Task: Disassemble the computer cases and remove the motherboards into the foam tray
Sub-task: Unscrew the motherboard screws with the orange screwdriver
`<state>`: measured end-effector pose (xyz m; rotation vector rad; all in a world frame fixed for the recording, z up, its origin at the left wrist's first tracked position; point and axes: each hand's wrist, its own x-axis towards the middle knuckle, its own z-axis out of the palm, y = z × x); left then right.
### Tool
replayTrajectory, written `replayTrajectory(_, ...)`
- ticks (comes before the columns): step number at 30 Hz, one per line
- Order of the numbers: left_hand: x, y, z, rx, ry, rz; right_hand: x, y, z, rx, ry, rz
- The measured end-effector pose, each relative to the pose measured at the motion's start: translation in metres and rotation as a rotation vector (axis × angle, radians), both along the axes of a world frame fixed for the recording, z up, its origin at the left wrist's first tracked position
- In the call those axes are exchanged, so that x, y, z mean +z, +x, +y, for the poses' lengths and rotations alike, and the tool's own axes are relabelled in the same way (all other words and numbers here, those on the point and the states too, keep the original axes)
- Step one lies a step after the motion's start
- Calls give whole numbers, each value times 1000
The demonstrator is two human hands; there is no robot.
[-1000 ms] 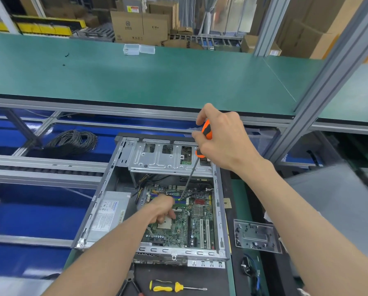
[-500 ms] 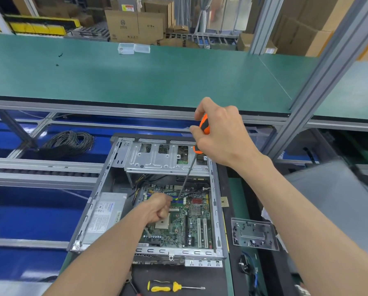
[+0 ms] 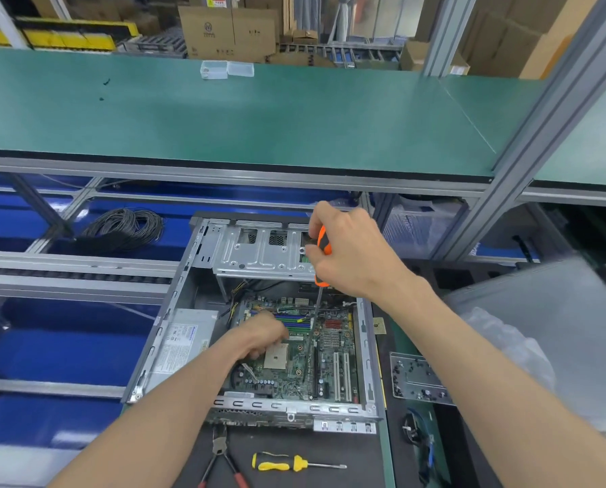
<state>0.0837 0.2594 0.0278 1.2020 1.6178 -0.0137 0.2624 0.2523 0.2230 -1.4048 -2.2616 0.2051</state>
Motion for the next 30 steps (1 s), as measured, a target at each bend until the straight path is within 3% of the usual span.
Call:
replayTrajectory(3, 3, 0, -6, -307, -58, 106, -6, -6, -3, 24, -22, -10)
replayTrajectory(7, 2, 2, -10, -473, -49, 173, -4, -7, -2, 27, -41, -8)
replayTrajectory(19, -7, 4, -8, -358, -6, 59, 6, -7, 5, 16, -145, 48)
replayTrajectory(30, -5, 8, -7, -315, -8, 32, -5, -10, 9, 37, -110, 14)
